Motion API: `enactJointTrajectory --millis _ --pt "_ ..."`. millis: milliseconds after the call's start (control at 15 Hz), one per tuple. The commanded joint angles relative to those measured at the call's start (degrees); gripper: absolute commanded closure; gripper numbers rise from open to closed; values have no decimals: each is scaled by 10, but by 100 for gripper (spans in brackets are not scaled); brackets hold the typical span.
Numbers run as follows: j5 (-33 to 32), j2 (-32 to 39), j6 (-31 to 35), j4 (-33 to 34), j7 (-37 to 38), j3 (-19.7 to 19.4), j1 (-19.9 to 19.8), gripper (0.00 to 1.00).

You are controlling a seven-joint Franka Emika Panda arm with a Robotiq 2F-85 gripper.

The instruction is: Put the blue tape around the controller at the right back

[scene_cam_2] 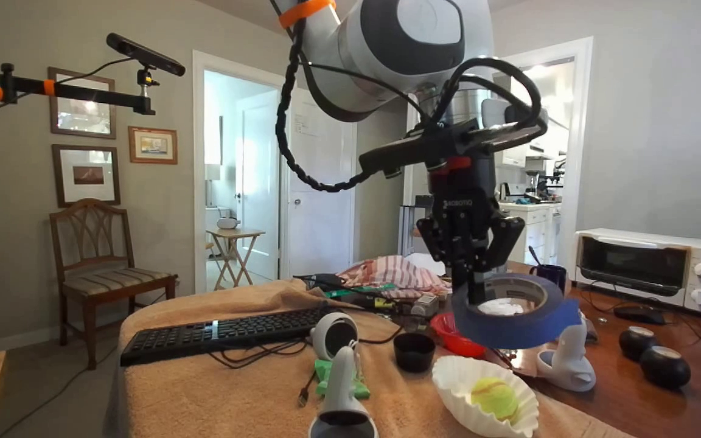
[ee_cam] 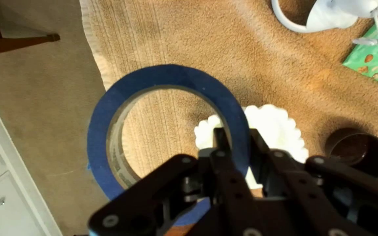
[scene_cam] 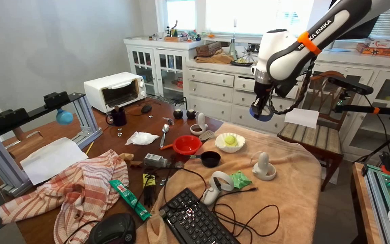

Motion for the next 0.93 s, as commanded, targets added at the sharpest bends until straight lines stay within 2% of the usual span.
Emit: enactJointTrajectory --millis 0,267,333,400,533,867 --pt "-1 2 -1 -2 1 3 -4 81" --pt "-1 6 -1 -3 1 3 -5 81" --pt "-1 6 -1 -3 1 3 -5 95" --pt "-1 4 4 0 6 4 -3 95" --pt "39 25 -23 48 -30 23 -8 95" --pt "54 95 -113 218 -54 54 -2 95"
